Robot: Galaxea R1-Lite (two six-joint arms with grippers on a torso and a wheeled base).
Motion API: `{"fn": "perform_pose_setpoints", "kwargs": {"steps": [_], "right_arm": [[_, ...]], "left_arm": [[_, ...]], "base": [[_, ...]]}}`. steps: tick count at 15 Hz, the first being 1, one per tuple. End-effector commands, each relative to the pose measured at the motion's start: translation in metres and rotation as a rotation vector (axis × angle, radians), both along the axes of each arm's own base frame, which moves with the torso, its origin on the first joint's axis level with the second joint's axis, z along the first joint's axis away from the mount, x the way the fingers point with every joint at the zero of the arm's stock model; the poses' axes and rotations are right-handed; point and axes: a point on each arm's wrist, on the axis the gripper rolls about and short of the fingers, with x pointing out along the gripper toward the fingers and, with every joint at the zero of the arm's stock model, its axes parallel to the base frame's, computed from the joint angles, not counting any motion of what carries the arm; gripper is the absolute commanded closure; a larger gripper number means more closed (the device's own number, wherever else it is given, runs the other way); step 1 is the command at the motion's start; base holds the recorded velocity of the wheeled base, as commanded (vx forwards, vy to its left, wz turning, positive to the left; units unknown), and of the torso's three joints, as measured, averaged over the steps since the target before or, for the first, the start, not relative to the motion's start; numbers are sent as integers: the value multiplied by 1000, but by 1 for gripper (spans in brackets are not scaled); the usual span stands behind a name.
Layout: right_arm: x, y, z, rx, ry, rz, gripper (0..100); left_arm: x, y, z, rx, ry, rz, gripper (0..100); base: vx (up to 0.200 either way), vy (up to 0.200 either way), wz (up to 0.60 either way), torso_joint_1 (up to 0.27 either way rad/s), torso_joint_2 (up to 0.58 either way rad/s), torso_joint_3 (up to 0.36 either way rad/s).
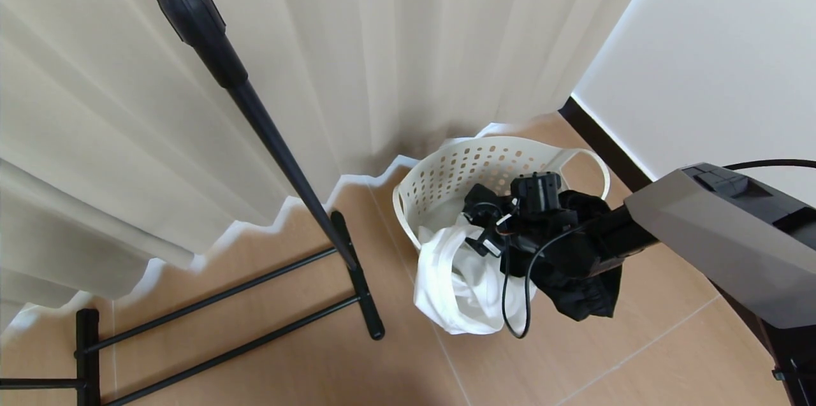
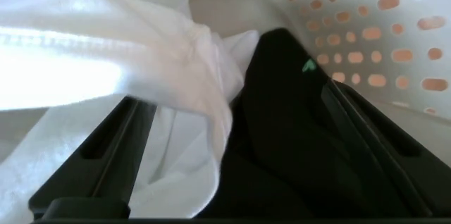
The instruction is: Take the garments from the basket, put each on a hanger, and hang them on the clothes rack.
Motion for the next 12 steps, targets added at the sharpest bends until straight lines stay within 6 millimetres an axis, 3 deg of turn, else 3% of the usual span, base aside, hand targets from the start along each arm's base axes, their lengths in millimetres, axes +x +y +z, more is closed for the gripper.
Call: {"fn": "perform_pose_setpoints", "kwargs": {"steps": [1,6,12], "right_arm": [[4,2,0,19,-40,-1,0],[6,6,5,90,-101,-10,0],[7,23,-4,214,-98,28,0]], "left_arm": [[0,0,0,-1,2,0,0],[0,0,0,1,2,-2,0],[0,0,0,-1,2,-2,0]], "base": [[0,0,0,0,0,0],[0,0,0,0,0,0],[0,0,0,0,0,0]]}}
